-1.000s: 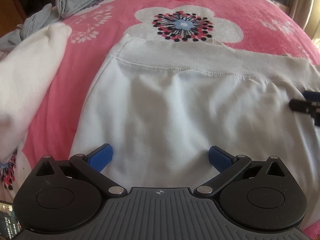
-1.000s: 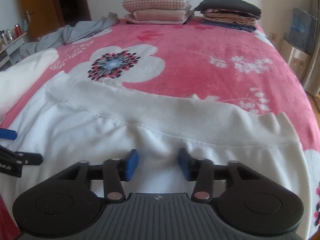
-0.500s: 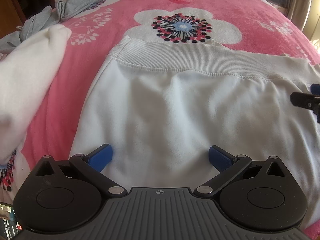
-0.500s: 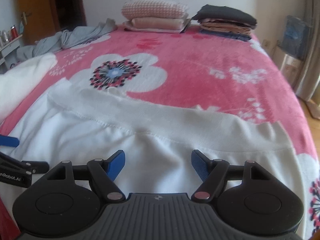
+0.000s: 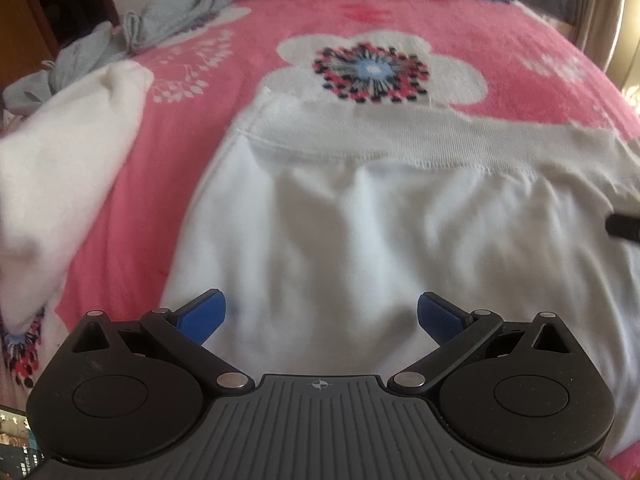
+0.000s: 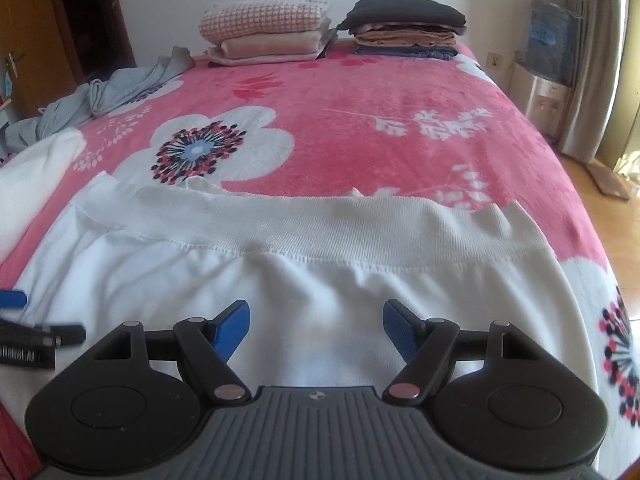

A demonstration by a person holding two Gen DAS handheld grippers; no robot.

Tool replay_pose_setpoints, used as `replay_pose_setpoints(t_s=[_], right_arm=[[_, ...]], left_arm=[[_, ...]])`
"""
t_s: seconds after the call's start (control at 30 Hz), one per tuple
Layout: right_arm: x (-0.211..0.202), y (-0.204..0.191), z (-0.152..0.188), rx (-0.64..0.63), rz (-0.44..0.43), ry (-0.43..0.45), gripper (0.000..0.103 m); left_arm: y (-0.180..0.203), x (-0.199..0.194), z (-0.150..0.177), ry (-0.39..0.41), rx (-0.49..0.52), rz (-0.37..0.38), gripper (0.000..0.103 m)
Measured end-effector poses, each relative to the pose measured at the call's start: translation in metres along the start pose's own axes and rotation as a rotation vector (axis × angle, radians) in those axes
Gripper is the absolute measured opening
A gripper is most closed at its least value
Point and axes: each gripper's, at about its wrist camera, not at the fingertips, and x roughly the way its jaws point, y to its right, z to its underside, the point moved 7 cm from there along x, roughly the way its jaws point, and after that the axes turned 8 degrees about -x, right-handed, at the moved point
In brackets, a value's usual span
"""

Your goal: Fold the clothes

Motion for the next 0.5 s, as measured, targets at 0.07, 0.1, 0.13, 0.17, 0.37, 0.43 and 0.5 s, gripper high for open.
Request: replay_pose_setpoints(t_s=[0.07, 0.1, 0.13, 0.17, 0.37, 0.43, 0.5], right_arm=[[-0.008, -0.005, 0.005, -0.020, -0.017, 0.018, 0.076], [-0.011, -0.007, 0.008, -0.031, -0.028, 0.025, 0.076], [-0.014, -0.010, 0.011, -0.044, -0.043, 0.029, 0.076], [-0.017, -0.012, 0.015, -0.055, -0.062, 0.029, 0.076], [-0.029, -0.013, 0.044, -0.169, -0.096, -0.007, 0.076], [-0.034, -0.004, 0.058, -0.185, -0.093, -0.033, 0.075], [-0.045, 0.009, 0.070, -0.202, -0.089, -0.032, 0.075]], left_arm=[[0.000, 0.000, -0.002, 0.011, 0.009, -0.013, 0.103], [0.000, 0.002, -0.003, 0.003, 0.009, -0.019, 0.103], [0.000, 0.004, -0.003, -0.006, 0.009, -0.025, 0.103], [0.000, 0.005, -0.004, -0.015, 0.009, -0.031, 0.103], [0.000, 0.009, -0.002, -0.043, 0.000, -0.040, 0.103], [0.000, 0.010, -0.001, -0.051, -0.004, -0.042, 0.103], [0.000, 0.011, 0.000, -0.060, -0.007, -0.044, 0.103]])
